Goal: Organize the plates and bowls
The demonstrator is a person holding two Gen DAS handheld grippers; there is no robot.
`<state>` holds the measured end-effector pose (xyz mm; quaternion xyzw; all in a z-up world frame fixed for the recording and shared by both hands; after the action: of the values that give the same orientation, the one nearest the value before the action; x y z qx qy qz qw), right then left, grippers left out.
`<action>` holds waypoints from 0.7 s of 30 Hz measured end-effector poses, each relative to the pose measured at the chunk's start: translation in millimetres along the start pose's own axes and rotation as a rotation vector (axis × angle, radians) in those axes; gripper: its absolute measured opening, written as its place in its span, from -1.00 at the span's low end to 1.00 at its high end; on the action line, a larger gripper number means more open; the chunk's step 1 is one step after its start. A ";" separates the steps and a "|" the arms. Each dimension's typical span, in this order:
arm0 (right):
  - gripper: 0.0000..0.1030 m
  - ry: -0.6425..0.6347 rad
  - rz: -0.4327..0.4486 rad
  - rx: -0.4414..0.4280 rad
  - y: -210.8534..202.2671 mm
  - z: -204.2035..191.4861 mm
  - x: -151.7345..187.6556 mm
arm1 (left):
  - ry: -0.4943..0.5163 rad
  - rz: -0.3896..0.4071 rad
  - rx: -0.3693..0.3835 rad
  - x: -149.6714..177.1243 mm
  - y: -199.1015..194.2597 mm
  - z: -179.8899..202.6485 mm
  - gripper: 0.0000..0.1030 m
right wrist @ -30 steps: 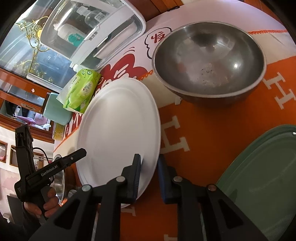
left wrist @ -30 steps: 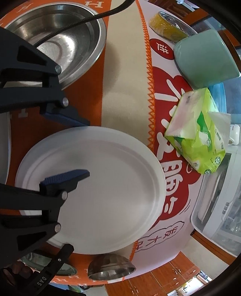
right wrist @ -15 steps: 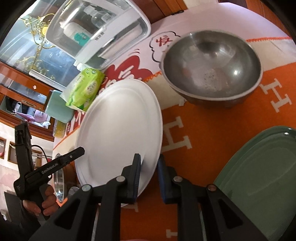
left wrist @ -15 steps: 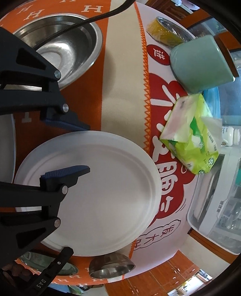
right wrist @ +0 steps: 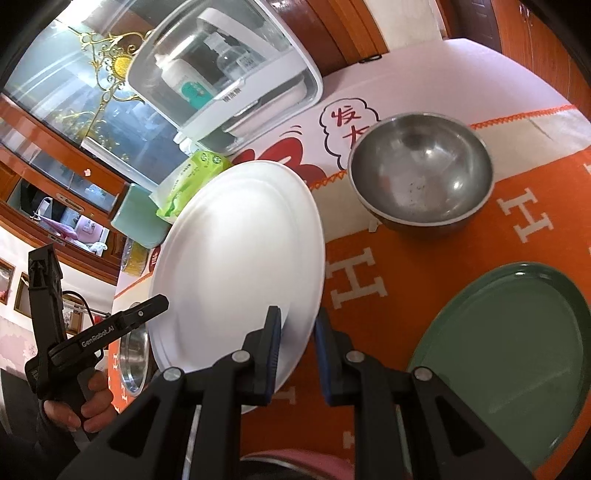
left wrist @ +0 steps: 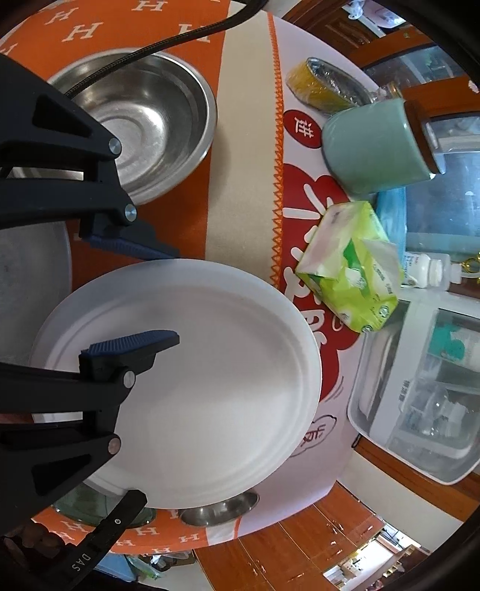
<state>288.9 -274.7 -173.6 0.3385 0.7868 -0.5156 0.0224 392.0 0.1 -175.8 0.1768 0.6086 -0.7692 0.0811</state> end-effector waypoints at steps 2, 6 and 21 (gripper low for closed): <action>-0.65 -0.011 0.015 -0.002 -8.7 -3.7 2.5 | -0.003 0.006 0.007 2.2 -8.5 0.8 -0.30; -0.65 -0.027 0.048 -0.010 -29.6 -10.9 8.8 | -0.017 0.028 0.038 8.4 -30.9 0.0 -0.29; -0.65 -0.103 0.126 -0.034 -107.9 -37.9 55.5 | 0.004 0.159 0.055 59.8 -127.9 7.2 -0.29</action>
<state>198.1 -240.9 -91.3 0.3599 0.7704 -0.5165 0.1009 292.0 30.0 -80.4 0.2281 0.5715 -0.7764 0.1359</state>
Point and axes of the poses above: each gripper's, at about its wrist camera, not at the fingertips, and y roughly the way its jaws point, z to its right, x to its underside, the point moved 1 cm from there along y, roughly the way its jaws point, and after that the axes turned 2 degrees about -y, right-handed, at the moved point
